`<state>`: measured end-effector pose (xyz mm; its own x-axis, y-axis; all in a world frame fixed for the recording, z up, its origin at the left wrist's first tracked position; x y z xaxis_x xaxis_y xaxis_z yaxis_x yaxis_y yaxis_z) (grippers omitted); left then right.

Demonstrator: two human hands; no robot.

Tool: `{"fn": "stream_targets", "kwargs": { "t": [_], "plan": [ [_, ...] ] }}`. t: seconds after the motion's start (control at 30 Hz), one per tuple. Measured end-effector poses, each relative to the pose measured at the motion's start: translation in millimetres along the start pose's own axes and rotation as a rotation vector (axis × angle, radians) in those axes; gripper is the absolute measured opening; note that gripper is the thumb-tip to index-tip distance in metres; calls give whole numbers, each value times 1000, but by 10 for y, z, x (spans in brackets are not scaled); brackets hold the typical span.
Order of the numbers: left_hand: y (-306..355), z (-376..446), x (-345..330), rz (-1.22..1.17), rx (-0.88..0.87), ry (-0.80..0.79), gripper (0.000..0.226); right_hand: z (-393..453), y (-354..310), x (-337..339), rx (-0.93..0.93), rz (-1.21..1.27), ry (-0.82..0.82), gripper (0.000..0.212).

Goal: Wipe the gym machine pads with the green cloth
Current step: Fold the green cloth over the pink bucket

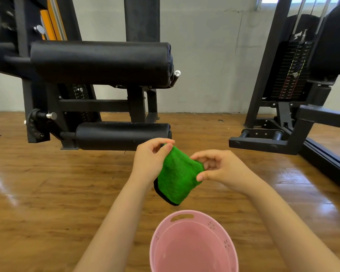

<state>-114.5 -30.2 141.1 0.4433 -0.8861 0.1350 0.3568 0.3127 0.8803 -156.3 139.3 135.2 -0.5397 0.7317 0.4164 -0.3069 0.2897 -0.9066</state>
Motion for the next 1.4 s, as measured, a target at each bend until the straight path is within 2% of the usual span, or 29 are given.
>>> {"fn": "stream_targets", "kwargs": {
  "t": [0.13,0.23,0.3,0.4,0.5,0.6,0.7,0.83,0.9,0.97,1.03,1.13,1.2,1.33,1.4],
  "plan": [
    [-22,5,14,22,3,-36,22,15,67,60,-6,-90,75,29],
    [-57,35,26,106,-11,-118,17,17,101,153,-43,1,101,16],
    [-86,37,0,122,-13,-227,16,15,132,154,-90,88,52,17],
    [-145,16,-52,68,26,-343,16,-13,130,128,-69,2,-67,22],
    [-192,5,-112,28,34,-371,18,-51,93,77,-56,-36,-185,27],
    [-225,-4,-152,-30,35,-371,19,-64,93,36,-57,37,-252,8],
    [-257,-7,-147,-75,42,-373,18,-61,137,40,-69,43,-282,16],
    [-289,-5,-104,-64,31,-362,16,-46,197,154,-85,26,-224,9],
    [-310,-3,-99,-53,20,-354,17,-48,236,222,-105,34,-192,14],
    [-338,-5,-121,-53,27,-345,16,-45,262,264,-111,58,-118,8],
    [-385,-16,-145,-87,66,-343,13,-21,280,262,-89,64,-9,15],
    [-481,-97,-218,-138,175,-466,13,29,380,241,-86,273,102,34],
    [-547,-164,-264,-146,227,-533,12,49,449,189,-127,403,105,43],
    [-637,-195,-296,-304,298,-392,10,89,646,62,-189,601,107,45],
    [-686,-227,-345,-361,334,-365,15,117,749,34,-223,693,187,45]
  ]
}}
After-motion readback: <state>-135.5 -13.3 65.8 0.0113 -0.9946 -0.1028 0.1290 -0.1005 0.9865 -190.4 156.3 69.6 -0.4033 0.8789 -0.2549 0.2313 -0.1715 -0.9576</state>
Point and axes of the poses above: each hand's wrist, its own z-axis towards the middle knuckle, its own x-axis out of the back of the hand, y = z × x, the point moved 5 cm from there along z, towards the middle knuckle, and after that the axes turned 11 degrees about -x, right-handed, at the moved point
